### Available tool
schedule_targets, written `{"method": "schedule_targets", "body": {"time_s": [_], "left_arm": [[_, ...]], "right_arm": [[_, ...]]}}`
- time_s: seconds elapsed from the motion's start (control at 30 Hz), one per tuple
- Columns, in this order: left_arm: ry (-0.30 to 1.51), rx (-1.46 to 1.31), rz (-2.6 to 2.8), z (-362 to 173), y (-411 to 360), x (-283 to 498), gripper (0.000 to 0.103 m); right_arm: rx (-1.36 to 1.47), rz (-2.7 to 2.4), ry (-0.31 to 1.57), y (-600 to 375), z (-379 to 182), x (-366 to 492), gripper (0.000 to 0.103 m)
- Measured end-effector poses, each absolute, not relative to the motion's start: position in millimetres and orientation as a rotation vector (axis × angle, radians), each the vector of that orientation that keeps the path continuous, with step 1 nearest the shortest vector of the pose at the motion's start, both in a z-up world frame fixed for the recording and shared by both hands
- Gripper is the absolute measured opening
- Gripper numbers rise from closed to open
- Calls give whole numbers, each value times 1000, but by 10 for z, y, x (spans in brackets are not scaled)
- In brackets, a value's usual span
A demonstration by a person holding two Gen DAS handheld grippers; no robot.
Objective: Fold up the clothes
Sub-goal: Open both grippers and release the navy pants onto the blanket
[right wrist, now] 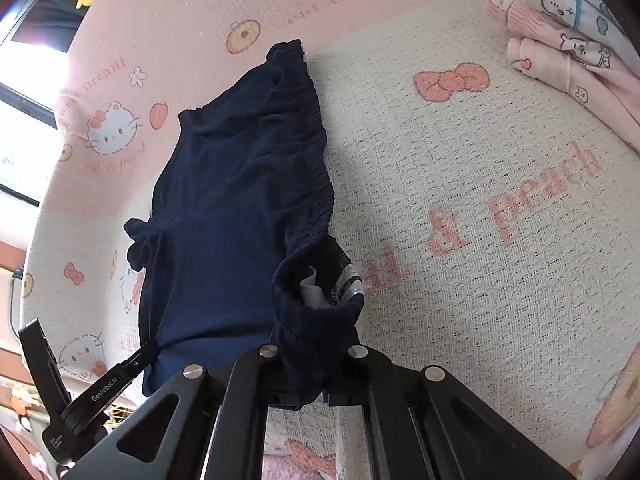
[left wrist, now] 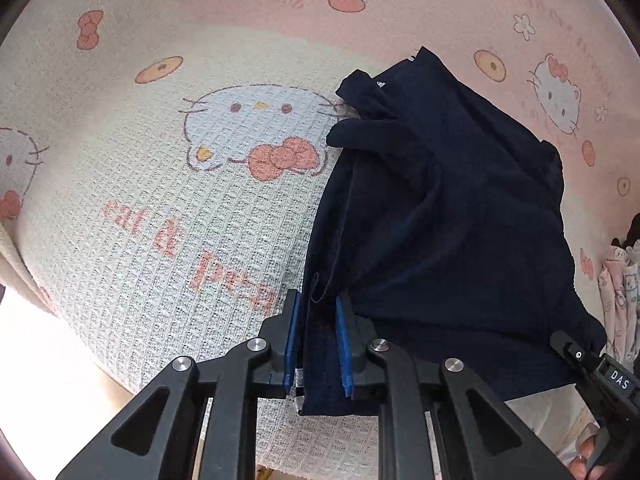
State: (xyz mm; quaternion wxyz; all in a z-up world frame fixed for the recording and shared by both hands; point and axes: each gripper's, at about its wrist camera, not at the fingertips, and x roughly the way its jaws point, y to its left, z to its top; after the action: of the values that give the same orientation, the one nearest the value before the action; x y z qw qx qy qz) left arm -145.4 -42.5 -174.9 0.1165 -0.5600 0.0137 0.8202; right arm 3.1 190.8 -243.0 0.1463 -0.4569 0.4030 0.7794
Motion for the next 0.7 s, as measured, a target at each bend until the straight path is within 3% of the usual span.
{"method": "schedule_targets", "body": {"time_s": [0.1, 0.17, 0.23, 0.27, 0.3, 0.4, 0.47, 0.53, 0.7], "left_arm": [[55, -1649, 2389, -1729, -403, -1421, 15], [10, -1644, 2378, -1715, -431, -1417, 15], [-82, -1634, 2359, -1698, -498, -1422, 15], [-131, -1640, 2341, -1687, -531, -1426, 15], [-179, -1644, 2323, -1675, -564, -1430, 16], [-261, -1643, 2288, -1606, -620, -1430, 30], [-261, -1586, 2306, -1478, -619, -1400, 57], [-229, -1504, 2352, -1301, -595, -1351, 67], [-51, -1362, 2428, -1069, -916, -1562, 67]], "right_arm": [[-1319, 2255, 1189, 1944, -2439, 57, 0], [-1318, 2285, 1215, 1977, -2442, 70, 5], [-1303, 2309, 1227, 2004, -2402, 82, 21], [-1288, 2330, 1231, 2012, -2369, 89, 39], [-1269, 2353, 1228, 2010, -2327, 99, 49], [-1239, 2423, 1043, 1945, -2129, 92, 62], [-1241, 2463, 878, 1890, -2013, 66, 62], [-1238, 2498, 723, 1841, -1910, 46, 62], [-1241, 2522, 546, 1794, -1775, 64, 62]]}}
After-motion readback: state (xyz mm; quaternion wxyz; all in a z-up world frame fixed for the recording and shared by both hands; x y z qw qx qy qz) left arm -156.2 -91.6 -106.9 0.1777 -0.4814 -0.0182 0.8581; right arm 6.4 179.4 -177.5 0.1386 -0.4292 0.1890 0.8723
